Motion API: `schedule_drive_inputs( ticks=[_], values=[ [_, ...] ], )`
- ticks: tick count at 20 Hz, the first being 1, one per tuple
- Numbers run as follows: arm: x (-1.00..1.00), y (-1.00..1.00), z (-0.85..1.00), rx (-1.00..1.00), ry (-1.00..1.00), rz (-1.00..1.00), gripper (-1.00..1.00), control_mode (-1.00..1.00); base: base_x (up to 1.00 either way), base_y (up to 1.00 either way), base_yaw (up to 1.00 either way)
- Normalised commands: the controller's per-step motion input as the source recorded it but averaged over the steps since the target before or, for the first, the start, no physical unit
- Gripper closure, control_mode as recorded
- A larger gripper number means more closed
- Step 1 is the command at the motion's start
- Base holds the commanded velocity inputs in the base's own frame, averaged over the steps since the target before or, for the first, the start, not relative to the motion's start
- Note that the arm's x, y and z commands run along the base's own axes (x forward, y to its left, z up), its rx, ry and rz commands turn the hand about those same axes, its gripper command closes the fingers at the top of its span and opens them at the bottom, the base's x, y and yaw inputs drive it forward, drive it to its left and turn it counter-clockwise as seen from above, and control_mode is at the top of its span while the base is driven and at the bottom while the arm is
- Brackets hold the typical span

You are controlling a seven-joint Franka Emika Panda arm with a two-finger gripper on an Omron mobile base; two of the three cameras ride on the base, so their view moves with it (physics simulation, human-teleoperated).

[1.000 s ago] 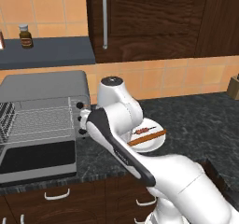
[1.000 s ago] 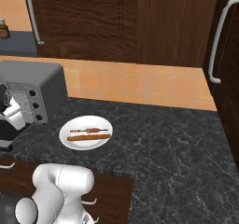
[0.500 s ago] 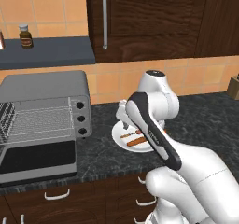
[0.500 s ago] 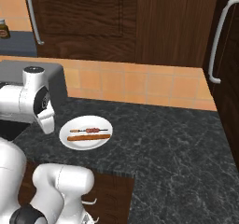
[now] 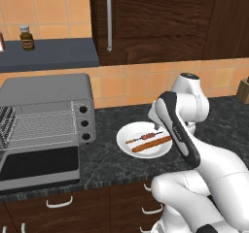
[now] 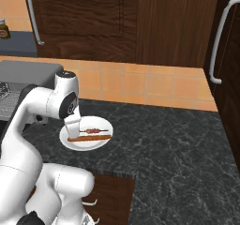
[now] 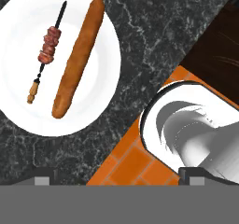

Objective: Pick up the kebab skewer and baguette bread, and place them inside the toaster oven. Close the toaster oven door and start by setting the timer.

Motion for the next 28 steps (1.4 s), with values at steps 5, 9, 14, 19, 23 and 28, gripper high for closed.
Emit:
schedule_drive_inputs(
  ticks=[5, 9, 14, 19, 23, 28],
  values=[
    [0.60, -0.46, -0.19, 0.00, 0.07, -0.06, -1.00, -1.00, 0.00, 0.00, 0.00],
    [0.62, -0.03, -0.44, 0.00, 0.12, 0.00, -1.00, -1.00, 0.00, 0.00, 0.00],
    [0.59, 0.00, -0.59, 0.00, 0.09, -0.02, -1.00, -1.00, 0.00, 0.00, 0.00],
    [0.49, 0.00, -0.49, 0.00, 0.00, -0.01, -1.00, -1.00, 0.00, 0.00, 0.00],
    [0.37, 0.00, -0.48, 0.00, 0.00, -0.01, -1.00, -1.00, 0.00, 0.00, 0.00],
    [0.18, 0.00, -0.35, 0.00, 0.01, 0.00, -1.00, -1.00, 0.00, 0.00, 0.00]
  ],
)
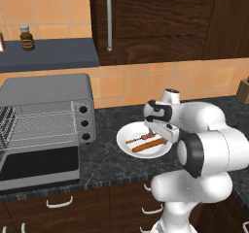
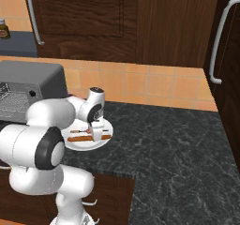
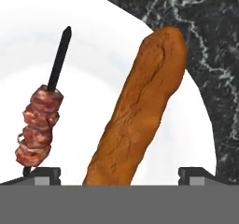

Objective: Pick up the kebab skewer and baguette bread, and place them inside the toaster oven. Close the toaster oven door and start by setting the timer.

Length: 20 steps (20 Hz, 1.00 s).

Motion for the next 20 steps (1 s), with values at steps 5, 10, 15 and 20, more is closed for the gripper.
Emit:
schedule_drive_inputs(
  ticks=[5, 10, 15, 20],
  values=[
    [0.07, 0.00, -0.22, 0.00, 0.03, 0.00, -1.00, -1.00, 0.00, 0.00, 0.00],
    [0.06, 0.00, -0.25, 0.00, 0.00, 0.00, -1.00, -1.00, 0.00, 0.00, 0.00],
    [0.00, 0.00, -0.24, 0.00, 0.00, 0.00, -1.00, -1.00, 0.00, 0.00, 0.00],
    [0.00, 0.00, -0.07, 0.00, 0.00, 0.00, 1.00, -1.00, 0.00, 0.00, 0.00]
  ],
)
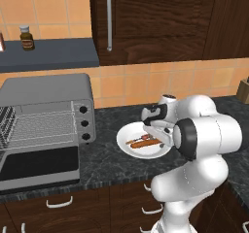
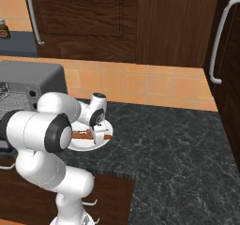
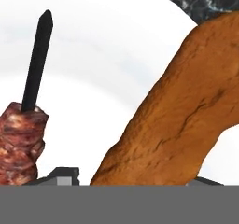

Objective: Pick up the kebab skewer and baguette bread, and place them inside the toaster oven. Close the toaster oven door and start by setting the timer.

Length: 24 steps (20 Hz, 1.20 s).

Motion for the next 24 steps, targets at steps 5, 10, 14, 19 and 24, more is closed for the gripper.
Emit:
schedule_drive_inputs(
  ticks=[5, 10, 14, 19, 24],
  values=[
    [-0.03, 0.00, 0.02, 0.00, 0.00, -0.06, 1.00, -1.00, 0.00, 0.00, 0.00],
    [-0.48, 0.00, 0.62, 0.00, -0.05, -0.17, 1.00, -1.00, 0.00, 0.00, 0.00],
    [-0.90, 0.00, 0.78, 0.00, -0.07, -0.16, 1.00, -1.00, 0.00, 0.00, 0.00],
    [-0.89, 0.16, 0.66, 0.00, -0.15, -0.07, 1.00, -1.00, 0.00, 0.00, 0.00],
    [-0.53, 0.19, 0.77, 0.00, -0.11, -0.01, 1.00, -1.00, 0.00, 0.00, 0.00]
  ],
)
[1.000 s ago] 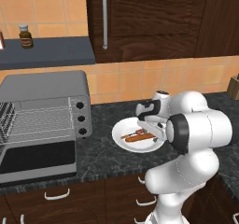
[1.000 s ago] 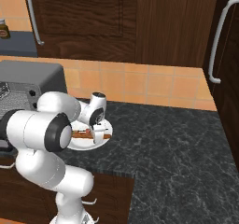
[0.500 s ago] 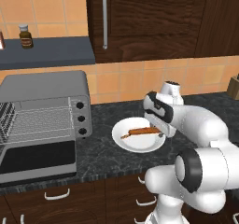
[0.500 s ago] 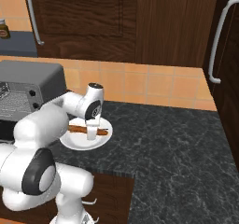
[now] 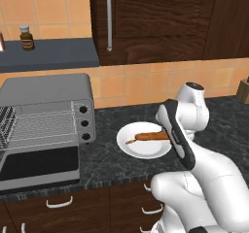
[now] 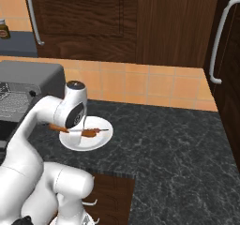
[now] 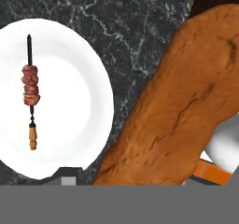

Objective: Pick up the kebab skewer and baguette bread, and place them inside the toaster oven. Close the toaster oven door and start by setting the timer.

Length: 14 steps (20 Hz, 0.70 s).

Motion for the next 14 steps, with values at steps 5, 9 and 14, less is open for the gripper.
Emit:
schedule_drive_inputs(
  ticks=[5, 9, 14],
  values=[
    [-0.32, 0.32, 0.57, 0.00, -0.11, 0.00, 1.00, -1.00, 0.00, 0.00, 0.00],
    [-0.24, 0.35, 0.47, 0.00, -0.06, 0.00, 1.00, -1.00, 0.00, 0.00, 0.00],
    [-0.19, 0.38, 0.50, 0.00, -0.03, 0.00, 1.00, -1.00, 0.00, 0.00, 0.00]
  ],
)
